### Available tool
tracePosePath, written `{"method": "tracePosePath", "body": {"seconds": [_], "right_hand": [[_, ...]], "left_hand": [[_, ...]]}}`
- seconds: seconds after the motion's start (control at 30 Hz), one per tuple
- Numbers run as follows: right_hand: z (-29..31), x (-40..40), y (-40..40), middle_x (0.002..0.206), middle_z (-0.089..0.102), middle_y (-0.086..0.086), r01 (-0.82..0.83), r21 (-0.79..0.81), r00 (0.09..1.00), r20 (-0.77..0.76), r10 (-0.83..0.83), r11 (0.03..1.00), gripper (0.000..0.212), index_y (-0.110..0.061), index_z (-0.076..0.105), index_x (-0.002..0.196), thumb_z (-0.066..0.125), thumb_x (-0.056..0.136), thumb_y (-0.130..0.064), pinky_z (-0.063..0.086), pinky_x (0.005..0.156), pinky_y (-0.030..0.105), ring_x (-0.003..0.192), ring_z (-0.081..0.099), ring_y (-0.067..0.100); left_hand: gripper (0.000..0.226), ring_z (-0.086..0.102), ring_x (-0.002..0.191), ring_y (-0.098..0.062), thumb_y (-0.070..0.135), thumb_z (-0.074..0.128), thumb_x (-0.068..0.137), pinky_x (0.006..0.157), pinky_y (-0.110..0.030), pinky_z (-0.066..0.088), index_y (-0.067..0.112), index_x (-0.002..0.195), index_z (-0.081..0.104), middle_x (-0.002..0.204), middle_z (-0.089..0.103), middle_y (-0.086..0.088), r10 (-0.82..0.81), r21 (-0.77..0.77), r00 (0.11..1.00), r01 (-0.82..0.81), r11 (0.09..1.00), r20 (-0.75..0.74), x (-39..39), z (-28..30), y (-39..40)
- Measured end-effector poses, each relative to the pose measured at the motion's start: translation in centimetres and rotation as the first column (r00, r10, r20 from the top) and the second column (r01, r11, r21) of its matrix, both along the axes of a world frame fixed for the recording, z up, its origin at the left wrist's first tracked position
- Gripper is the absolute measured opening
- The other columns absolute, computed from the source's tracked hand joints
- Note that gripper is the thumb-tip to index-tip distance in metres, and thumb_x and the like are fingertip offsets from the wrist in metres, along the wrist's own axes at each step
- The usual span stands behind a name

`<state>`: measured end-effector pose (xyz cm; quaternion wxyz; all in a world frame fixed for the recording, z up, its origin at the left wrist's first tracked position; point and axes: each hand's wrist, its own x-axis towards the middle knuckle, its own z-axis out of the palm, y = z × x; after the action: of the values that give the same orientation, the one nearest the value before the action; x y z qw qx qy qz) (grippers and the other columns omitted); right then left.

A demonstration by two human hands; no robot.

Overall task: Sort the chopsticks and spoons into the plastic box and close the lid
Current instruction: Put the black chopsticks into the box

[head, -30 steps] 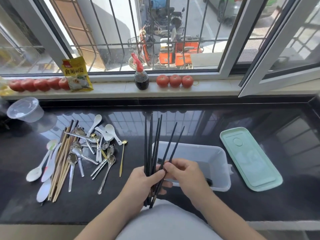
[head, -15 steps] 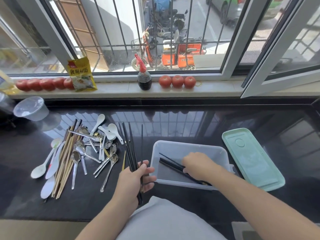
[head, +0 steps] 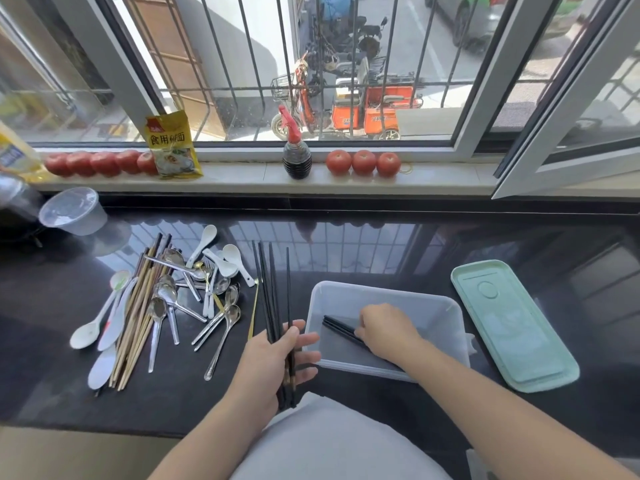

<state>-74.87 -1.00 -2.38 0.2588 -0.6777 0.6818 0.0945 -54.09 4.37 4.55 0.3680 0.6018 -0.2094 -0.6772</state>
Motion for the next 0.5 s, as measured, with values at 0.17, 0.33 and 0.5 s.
{"method": "tracePosePath", "body": {"seconds": [0.17, 0.33, 0.5], "right_hand": [[7.2, 2.0, 4.3, 0.078, 0.073, -0.007, 0.398, 0.231, 0.508, 0.75, -0.423, 0.888, 0.015, -0.021, 0.072, 0.099, 0.061, 0.099, -0.03, 0.054, 0.065, 0.024, 0.067, 0.067, 0.01], [9.5, 3.8, 7.0, 0.094, 0.079, 0.001, 0.426, 0.348, 0.249, 0.842, -0.478, 0.835, 0.018, -0.015, 0.076, 0.096, 0.06, 0.102, -0.022, 0.057, 0.083, 0.047, 0.078, 0.067, 0.026], [10.4, 1.0, 5.0, 0.077, 0.071, 0.004, 0.642, 0.352, 0.02, 0.881, -0.473, 0.682, 0.026, -0.011, 0.068, 0.081, 0.057, 0.102, -0.021, 0.061, 0.077, 0.038, 0.076, 0.065, 0.017]], "left_hand": [[0.023, 0.073, 0.068, -0.024, 0.016, 0.057, 0.103, 0.056, -0.031, 0.058, 0.0, 0.117, 0.065, 0.098, 0.078, -0.016, -0.234, -0.073, 0.972, 0.232, 0.97, -0.02, -0.8, 1.4, 0.2], [0.026, 0.072, 0.073, -0.026, 0.022, 0.062, 0.1, 0.062, -0.032, 0.056, -0.001, 0.11, 0.069, 0.09, 0.078, -0.013, -0.489, -0.156, 0.871, 0.489, 0.858, 0.044, -2.4, 2.2, 0.7], [0.021, 0.073, 0.076, -0.031, 0.017, 0.056, 0.104, 0.067, -0.043, 0.061, 0.006, 0.117, 0.069, 0.098, 0.077, -0.017, -0.317, -0.094, 0.948, 0.319, 0.943, 0.037, -1.7, 0.6, 0.4]]}}
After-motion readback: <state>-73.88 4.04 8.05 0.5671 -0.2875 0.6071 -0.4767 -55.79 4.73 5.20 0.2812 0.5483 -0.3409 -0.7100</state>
